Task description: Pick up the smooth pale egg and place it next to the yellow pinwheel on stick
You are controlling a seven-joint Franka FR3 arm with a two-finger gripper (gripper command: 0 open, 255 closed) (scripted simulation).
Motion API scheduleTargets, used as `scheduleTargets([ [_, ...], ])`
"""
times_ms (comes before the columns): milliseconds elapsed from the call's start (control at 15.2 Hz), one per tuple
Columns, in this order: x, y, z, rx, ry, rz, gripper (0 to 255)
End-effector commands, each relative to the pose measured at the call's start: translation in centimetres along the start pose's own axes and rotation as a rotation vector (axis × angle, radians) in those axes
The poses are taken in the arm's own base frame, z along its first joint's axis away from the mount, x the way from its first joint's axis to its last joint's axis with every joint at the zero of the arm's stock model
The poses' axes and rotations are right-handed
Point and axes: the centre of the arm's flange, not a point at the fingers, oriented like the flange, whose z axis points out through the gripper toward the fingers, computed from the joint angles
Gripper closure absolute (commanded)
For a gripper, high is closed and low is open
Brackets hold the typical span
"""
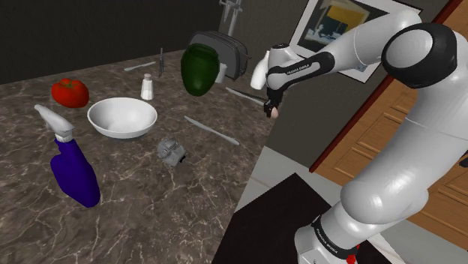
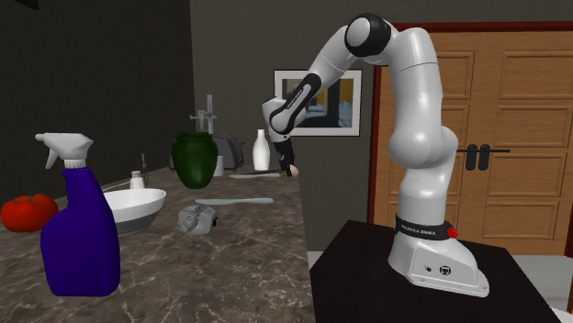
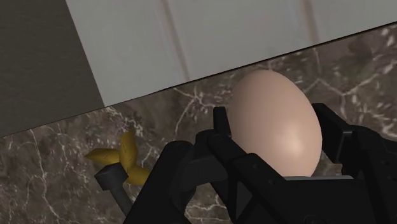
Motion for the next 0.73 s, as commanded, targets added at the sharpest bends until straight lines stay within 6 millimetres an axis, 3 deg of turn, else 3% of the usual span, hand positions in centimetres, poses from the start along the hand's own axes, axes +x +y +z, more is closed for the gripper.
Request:
scheduleTargets([
  [0, 0.1, -0.4, 0.9, 0.000, 0.001, 0.000, 255],
  [132, 0.4, -0.8, 2.2, 0.000, 0.001, 0.000, 255],
  [660, 0.4, -0.8, 2.2, 0.000, 0.001, 0.000, 255],
])
